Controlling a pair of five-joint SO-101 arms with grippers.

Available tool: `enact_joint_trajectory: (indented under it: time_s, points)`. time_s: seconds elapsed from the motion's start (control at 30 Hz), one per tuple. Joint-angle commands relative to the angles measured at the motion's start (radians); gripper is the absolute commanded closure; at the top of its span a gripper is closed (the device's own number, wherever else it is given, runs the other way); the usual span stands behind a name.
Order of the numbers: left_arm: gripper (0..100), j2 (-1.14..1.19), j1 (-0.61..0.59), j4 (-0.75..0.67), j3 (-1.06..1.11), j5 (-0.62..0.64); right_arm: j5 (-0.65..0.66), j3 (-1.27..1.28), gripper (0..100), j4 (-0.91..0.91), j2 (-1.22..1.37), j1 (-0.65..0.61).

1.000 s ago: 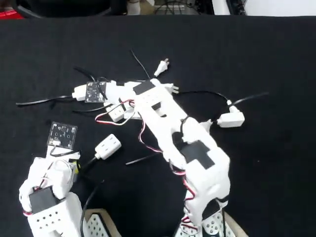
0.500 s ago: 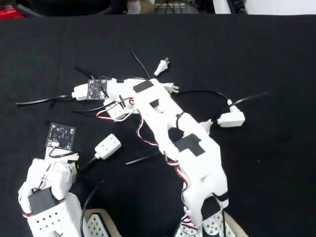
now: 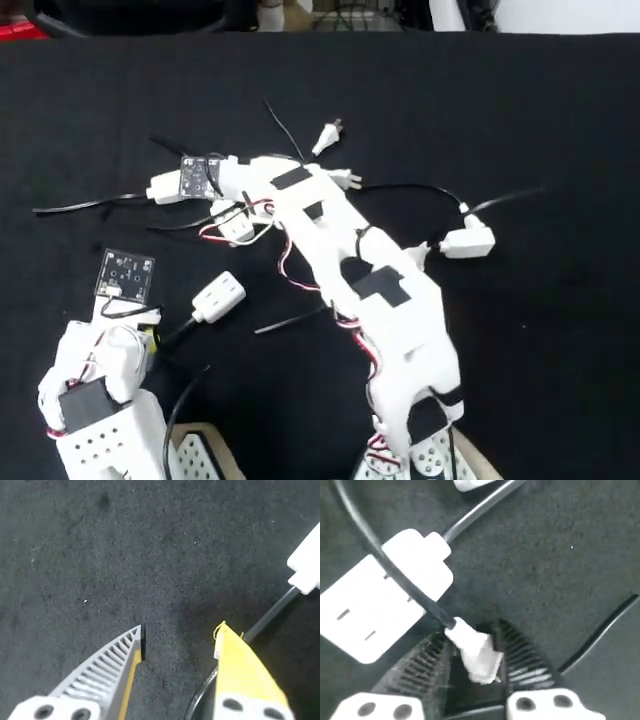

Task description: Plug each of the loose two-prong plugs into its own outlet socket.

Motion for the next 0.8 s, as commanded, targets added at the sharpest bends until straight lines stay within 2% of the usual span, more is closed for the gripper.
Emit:
enact_joint_trajectory:
  time_s: [0.0, 0.2, 0.43, 0.57, 0.77]
  points:
    - [77, -0.005, -0.010, -0.002, 0.010, -0.009, 0.011, 0.094, 97.9, -0.005, -0.125, 0.021]
    - [77, -0.005, -0.010, -0.002, 0.012, -0.011, -0.021, 0.308, 98.6, 0.041, -0.446, 0.021]
    - [77, -0.005, -0.008, -0.002, 0.012, -0.011, -0.152, 0.343, 98.6, 0.362, -0.717, -0.026]
    - [77, -0.005, -0.008, -0.002, 0.012, -0.011, -0.229, 0.292, 98.6, 0.565, -0.691, -0.106]
    - [77, -0.005, -0.008, -0.002, 0.013, -0.011, -0.338, 0.209, 98.6, 0.658, -0.423, -0.121]
